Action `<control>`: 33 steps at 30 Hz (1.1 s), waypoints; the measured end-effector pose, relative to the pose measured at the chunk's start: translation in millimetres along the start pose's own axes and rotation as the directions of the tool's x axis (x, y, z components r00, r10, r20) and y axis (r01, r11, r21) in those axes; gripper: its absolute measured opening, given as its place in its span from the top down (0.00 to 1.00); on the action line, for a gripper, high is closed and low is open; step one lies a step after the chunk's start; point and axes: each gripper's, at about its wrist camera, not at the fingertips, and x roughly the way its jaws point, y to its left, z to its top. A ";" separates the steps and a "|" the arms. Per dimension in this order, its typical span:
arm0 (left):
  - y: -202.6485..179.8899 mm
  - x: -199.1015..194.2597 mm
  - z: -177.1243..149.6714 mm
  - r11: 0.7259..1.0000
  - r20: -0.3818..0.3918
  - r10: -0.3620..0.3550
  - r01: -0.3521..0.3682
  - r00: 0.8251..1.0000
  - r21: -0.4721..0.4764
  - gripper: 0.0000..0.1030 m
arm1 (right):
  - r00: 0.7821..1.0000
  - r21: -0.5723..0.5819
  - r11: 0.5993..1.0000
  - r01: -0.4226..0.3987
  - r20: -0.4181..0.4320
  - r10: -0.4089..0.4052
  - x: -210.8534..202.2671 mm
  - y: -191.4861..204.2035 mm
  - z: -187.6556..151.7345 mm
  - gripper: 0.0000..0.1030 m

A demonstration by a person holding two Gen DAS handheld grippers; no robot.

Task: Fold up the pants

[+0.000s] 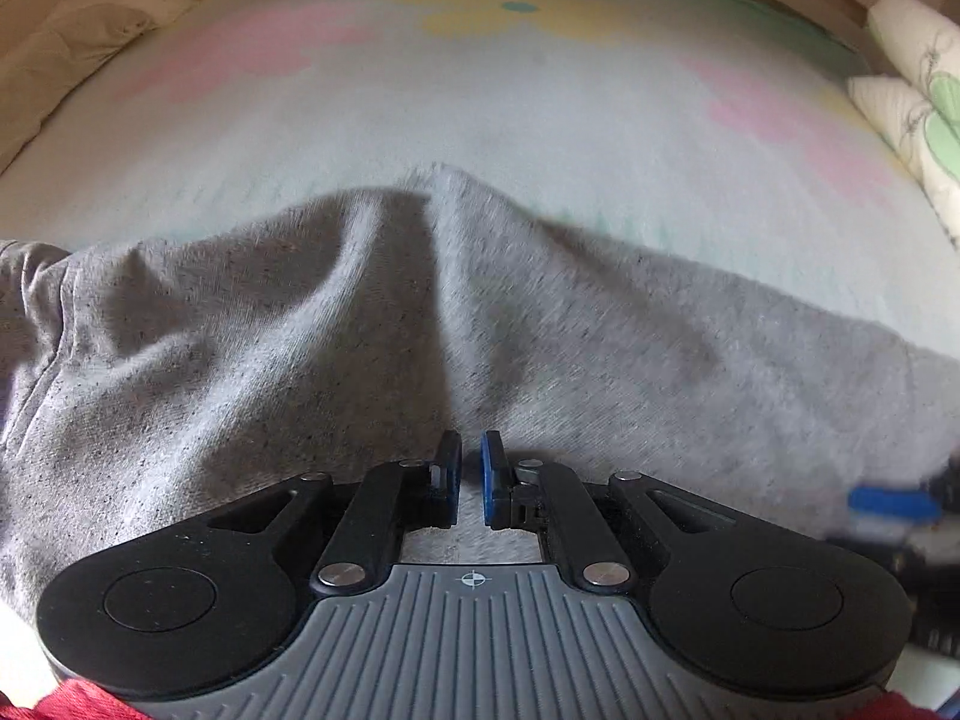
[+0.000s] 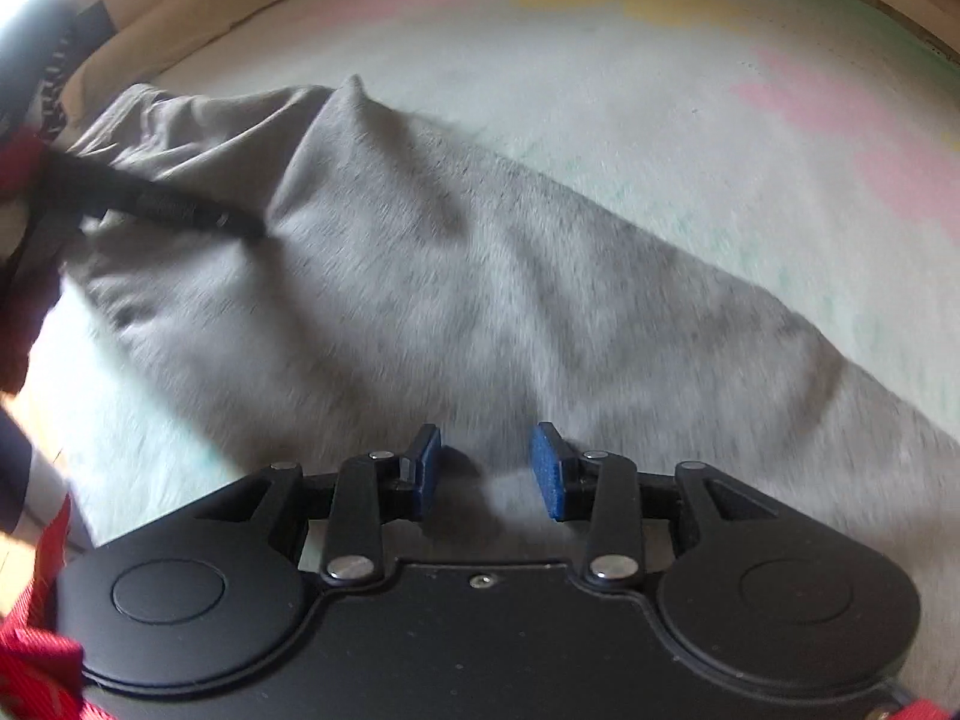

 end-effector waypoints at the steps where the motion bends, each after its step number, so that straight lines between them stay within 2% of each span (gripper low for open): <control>1: -2.7 -3.7 4.5 1.000 0.013 -0.005 0.005 1.000 -0.003 0.93 | 1.000 0.015 1.000 -0.002 0.002 0.002 -5.3 -2.0 -1.8 0.56; 4: -19.2 -18.1 16.5 0.999 0.056 -0.044 0.043 0.997 0.018 0.93 | 0.998 0.073 0.997 0.011 0.058 -0.015 -24.8 -20.2 -15.6 0.57; 7: -47.1 -28.4 22.6 0.993 0.072 -0.108 0.105 0.992 0.044 0.93 | 0.991 0.157 0.985 0.067 0.101 -0.083 -45.8 -48.8 -27.4 0.57; 13: -104.3 -23.2 19.1 0.969 0.030 -0.204 0.198 0.978 0.145 0.93 | 0.970 0.366 0.918 0.154 0.123 -0.212 -86.5 -111.0 -42.3 0.57; 16: -123.3 -13.3 9.2 0.956 -0.008 -0.228 0.225 0.974 0.185 0.93 | 0.966 0.441 0.878 0.186 0.081 -0.245 -99.2 -141.5 -54.8 0.57; 20: -139.2 -6.9 -2.7 0.942 -0.042 -0.242 0.245 0.969 0.229 0.93 | 0.956 0.475 0.838 0.267 -0.021 -0.293 -108.7 -174.6 -71.7 0.57; 25: -146.2 1.7 -4.3 0.932 -0.094 -0.260 0.276 0.961 0.237 0.93 | 0.932 0.525 0.775 0.351 -0.121 -0.340 -127.9 -219.1 -100.9 0.57; 30: -143.3 6.3 -6.2 0.933 -0.123 -0.247 0.270 0.961 0.238 0.93 | 0.914 0.627 0.672 0.394 -0.189 -0.359 -131.8 -251.8 -126.3 0.57; 33: -136.4 5.2 -3.4 0.938 -0.124 -0.248 0.270 0.961 0.216 0.93 | 0.910 0.667 0.624 0.407 -0.236 -0.341 -128.1 -259.9 -136.3 0.57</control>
